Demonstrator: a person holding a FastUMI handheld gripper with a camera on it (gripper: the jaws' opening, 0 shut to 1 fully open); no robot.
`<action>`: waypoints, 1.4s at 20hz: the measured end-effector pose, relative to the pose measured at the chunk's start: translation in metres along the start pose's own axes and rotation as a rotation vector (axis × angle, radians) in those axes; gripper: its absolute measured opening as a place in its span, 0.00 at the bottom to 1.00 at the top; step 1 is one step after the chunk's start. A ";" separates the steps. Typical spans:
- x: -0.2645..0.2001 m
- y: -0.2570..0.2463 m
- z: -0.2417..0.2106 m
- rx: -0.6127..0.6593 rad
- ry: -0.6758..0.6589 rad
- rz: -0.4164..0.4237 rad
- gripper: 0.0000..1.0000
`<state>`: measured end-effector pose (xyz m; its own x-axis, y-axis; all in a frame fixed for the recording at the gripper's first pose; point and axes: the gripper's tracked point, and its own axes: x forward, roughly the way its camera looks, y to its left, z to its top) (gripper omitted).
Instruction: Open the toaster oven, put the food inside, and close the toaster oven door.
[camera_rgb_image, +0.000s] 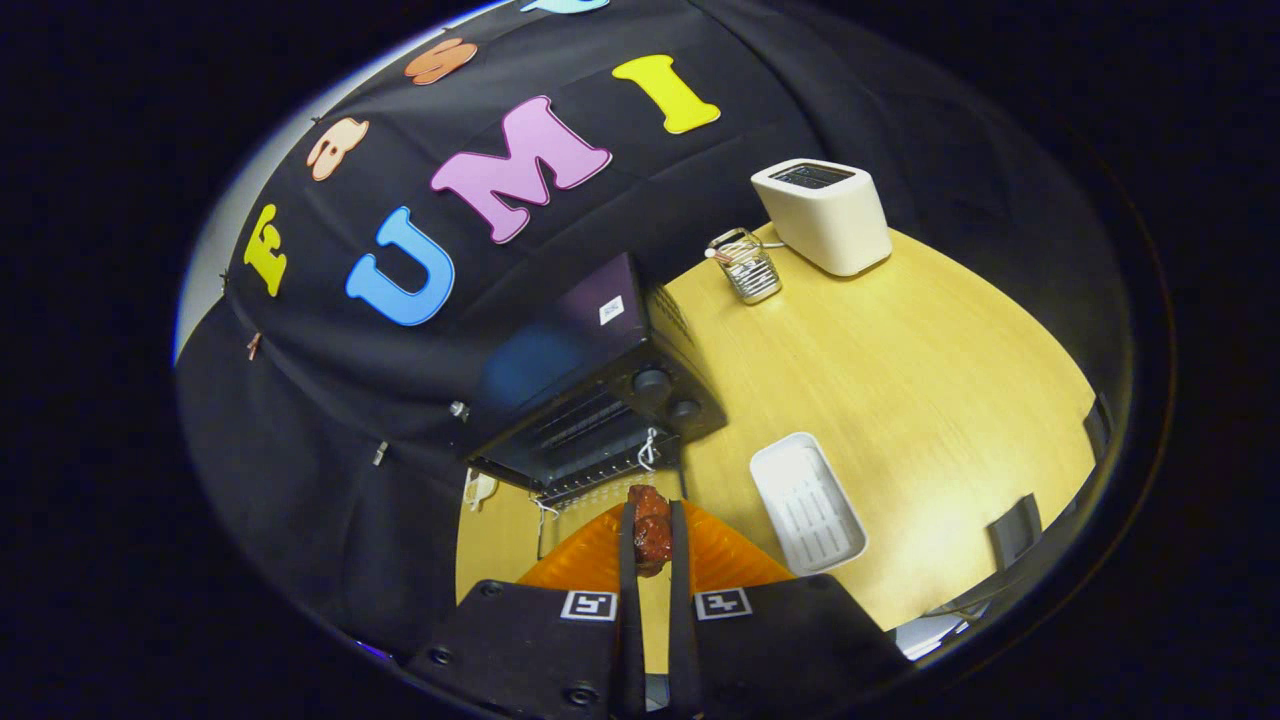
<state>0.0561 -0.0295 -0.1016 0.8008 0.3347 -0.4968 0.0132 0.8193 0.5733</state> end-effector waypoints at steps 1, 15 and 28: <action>0.005 0.014 -0.006 0.001 -0.003 0.013 0.14; 0.130 0.083 -0.017 0.234 -0.191 0.125 0.14; 0.220 0.087 -0.029 0.365 -0.303 0.135 0.13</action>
<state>0.2160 0.1286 -0.1801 0.9473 0.2314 -0.2214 0.0631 0.5429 0.8374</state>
